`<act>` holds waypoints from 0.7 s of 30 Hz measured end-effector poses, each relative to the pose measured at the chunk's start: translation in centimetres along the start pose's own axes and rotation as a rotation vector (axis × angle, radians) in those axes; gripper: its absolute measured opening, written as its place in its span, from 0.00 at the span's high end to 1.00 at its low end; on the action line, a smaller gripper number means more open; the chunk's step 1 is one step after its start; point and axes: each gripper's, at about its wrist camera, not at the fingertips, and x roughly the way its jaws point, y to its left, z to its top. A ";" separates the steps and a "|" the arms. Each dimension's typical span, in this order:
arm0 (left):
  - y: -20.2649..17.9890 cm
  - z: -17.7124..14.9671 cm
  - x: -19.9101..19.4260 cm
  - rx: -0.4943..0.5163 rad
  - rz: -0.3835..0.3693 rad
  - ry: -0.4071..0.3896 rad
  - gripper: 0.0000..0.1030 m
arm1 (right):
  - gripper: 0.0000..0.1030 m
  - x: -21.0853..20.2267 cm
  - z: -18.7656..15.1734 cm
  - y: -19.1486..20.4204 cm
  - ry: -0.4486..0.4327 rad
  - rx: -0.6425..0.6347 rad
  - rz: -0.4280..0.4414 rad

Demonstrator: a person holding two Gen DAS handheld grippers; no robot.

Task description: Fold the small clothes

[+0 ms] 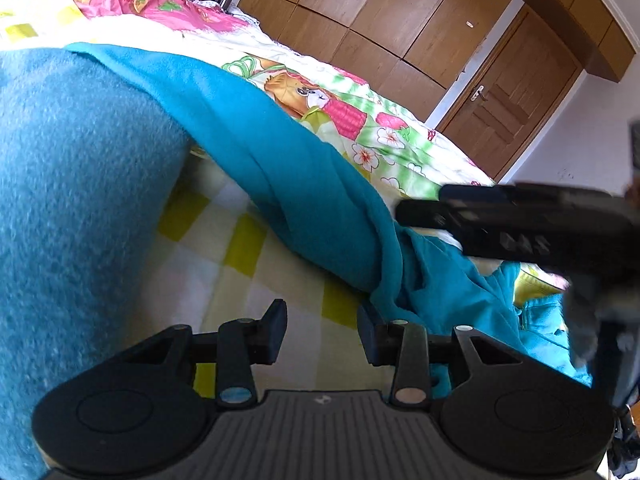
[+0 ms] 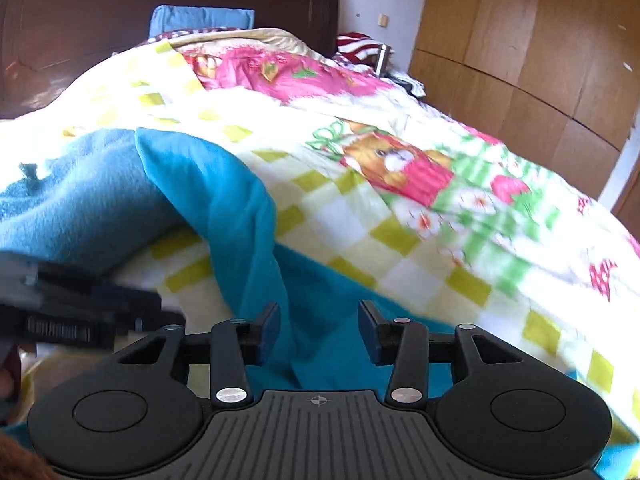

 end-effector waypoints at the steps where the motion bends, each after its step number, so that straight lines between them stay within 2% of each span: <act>1: -0.1 -0.2 0.0 0.005 -0.007 -0.001 0.51 | 0.45 1.3 1.1 0.3 0.021 -0.008 0.011; 4: -0.2 -0.7 0.0 0.031 -0.013 -0.018 0.51 | 0.48 5.5 3.5 0.3 0.092 0.025 0.006; 6: -0.2 -1.1 0.3 0.047 -0.030 -0.013 0.51 | 0.49 7.7 4.1 -0.5 0.150 0.116 0.044; 8: -0.3 -1.3 0.5 0.069 -0.035 -0.008 0.51 | 0.74 9.1 4.3 -1.3 0.208 0.247 0.142; 9: -0.4 -1.4 0.6 0.080 -0.032 -0.008 0.51 | 0.91 9.6 4.2 -1.4 0.226 0.305 0.198; 11: -0.4 -1.4 0.6 0.086 -0.029 -0.013 0.51 | 0.91 9.9 4.3 -0.6 0.244 0.338 0.276; 16: -0.6 -1.6 0.4 0.083 0.003 -0.025 0.51 | 0.83 11.9 4.4 0.4 0.276 0.374 0.222; 17: -0.6 -1.5 0.4 0.084 0.012 -0.027 0.51 | 0.85 12.0 4.3 0.3 0.267 0.387 0.206; 19: -0.8 -1.5 0.5 0.094 0.028 -0.028 0.51 | 0.95 11.1 4.4 0.2 0.217 0.412 0.203; 21: -1.0 -1.4 0.4 0.107 0.040 -0.030 0.51 | 0.95 8.9 4.6 -0.2 0.127 0.426 0.214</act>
